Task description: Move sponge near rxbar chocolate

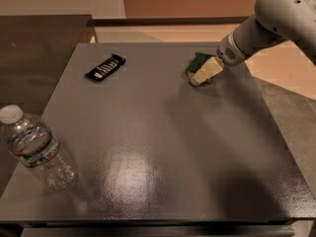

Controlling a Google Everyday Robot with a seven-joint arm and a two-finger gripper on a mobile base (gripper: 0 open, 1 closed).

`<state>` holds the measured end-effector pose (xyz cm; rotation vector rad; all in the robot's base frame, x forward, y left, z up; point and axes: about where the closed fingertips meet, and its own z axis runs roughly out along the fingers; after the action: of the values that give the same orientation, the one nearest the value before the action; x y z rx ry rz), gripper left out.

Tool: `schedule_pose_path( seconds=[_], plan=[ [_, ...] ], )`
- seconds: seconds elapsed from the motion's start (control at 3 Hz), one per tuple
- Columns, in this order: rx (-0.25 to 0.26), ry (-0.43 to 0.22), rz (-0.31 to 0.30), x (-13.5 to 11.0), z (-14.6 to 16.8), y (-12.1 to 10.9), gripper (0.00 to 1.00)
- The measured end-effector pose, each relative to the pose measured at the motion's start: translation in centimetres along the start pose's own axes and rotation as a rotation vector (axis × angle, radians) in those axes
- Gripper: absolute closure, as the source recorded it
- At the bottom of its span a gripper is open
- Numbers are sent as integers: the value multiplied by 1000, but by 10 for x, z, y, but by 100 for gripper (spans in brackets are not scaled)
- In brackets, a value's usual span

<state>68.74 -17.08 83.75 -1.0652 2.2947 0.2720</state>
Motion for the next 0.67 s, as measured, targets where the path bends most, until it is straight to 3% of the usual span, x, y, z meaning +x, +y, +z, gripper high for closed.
schedule_pose_path(
  seconds=[0.67],
  plan=[
    [-23,-20,-3,-5,0,1,65]
  ],
)
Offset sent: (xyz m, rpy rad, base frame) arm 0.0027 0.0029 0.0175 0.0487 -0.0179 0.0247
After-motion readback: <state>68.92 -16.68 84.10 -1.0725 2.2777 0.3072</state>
